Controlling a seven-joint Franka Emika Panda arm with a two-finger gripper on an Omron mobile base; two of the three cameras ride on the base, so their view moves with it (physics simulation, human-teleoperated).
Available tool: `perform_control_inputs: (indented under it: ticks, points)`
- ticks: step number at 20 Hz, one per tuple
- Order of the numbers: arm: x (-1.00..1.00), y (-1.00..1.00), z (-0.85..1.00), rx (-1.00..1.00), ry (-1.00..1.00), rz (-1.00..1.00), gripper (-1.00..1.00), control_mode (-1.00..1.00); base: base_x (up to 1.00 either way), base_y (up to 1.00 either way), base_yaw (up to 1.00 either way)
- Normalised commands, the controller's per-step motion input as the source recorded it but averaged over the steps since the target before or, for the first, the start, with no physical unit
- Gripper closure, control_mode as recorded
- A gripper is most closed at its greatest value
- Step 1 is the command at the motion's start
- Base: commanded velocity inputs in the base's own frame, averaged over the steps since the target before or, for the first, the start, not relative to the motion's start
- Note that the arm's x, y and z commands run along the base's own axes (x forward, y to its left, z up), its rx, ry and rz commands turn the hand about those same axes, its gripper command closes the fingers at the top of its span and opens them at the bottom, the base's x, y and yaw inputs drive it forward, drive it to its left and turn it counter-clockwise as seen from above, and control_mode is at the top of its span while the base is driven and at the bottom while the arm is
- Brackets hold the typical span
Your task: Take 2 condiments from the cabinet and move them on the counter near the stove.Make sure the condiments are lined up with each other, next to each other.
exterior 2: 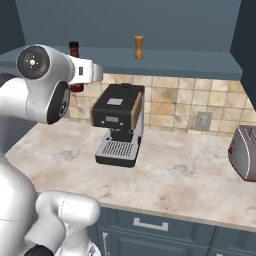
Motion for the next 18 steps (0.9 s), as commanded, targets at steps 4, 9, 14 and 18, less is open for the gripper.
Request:
perform_control_inputs:
  ticks: [4,9,14,18]
  points:
    - [-1.00,0.00,0.00,0.00,0.00,0.04,1.00,-1.00,0.00,0.00,0.00]
    - [-0.85,0.00,0.00,0.00,0.00,0.05,1.00,-1.00,0.00,0.00,0.00]
    - [-0.19,0.00,-0.04,0.00,-0.04,0.03,1.00,-1.00,0.00,0.00,0.00]
    - [0.00,0.00,-0.04,0.00,-0.05,0.00,1.00,-1.00,0.00,0.00,0.00]
